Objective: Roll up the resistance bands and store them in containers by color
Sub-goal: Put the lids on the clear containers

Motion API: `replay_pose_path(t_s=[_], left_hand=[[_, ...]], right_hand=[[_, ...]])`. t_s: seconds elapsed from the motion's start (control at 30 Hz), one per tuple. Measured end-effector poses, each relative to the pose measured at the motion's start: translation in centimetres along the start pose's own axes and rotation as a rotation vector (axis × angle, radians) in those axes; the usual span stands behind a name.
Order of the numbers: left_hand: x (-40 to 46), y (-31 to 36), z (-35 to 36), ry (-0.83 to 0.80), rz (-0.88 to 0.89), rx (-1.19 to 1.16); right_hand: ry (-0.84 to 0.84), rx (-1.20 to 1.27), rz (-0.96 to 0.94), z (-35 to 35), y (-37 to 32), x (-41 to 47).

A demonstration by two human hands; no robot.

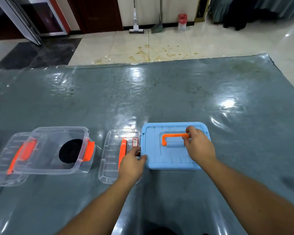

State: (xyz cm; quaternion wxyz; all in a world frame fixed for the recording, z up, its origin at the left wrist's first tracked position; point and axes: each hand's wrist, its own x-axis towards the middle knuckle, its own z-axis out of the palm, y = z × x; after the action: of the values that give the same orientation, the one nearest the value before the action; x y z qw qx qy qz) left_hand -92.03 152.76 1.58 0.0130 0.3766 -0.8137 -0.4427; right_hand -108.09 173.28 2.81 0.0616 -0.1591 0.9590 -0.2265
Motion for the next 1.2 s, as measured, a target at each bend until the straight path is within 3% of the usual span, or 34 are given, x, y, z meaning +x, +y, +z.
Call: replay_pose_path(t_s=[0.17,0.43,0.67,1.0,1.2], left_hand=[[0.0,-0.1,0.0,-0.018,-0.002,-0.014],[0.3,-0.1,-0.2,-0.060,-0.011,0.019],[-0.6,-1.2,-2.1,-0.168,0.072,0.152],[-5.8,-5.2,-6.3,-0.188,0.038,0.423],[-9.5,-8.7,-9.1,-0.139,-0.002,0.495]], right_hand=[[0.037,-0.057,-0.017,1.2,-0.1,-0.2],[-0.125,-0.338,-0.038,1.2,-0.5,-1.7],[-0.127,-0.273,-0.014,1.5,-4.2,-5.5],[-0.171,-0.147,-0.285,3.3,-10.2,-12.1],[-0.336,-0.073,-0.317,6.6,-12.2,-15.6]])
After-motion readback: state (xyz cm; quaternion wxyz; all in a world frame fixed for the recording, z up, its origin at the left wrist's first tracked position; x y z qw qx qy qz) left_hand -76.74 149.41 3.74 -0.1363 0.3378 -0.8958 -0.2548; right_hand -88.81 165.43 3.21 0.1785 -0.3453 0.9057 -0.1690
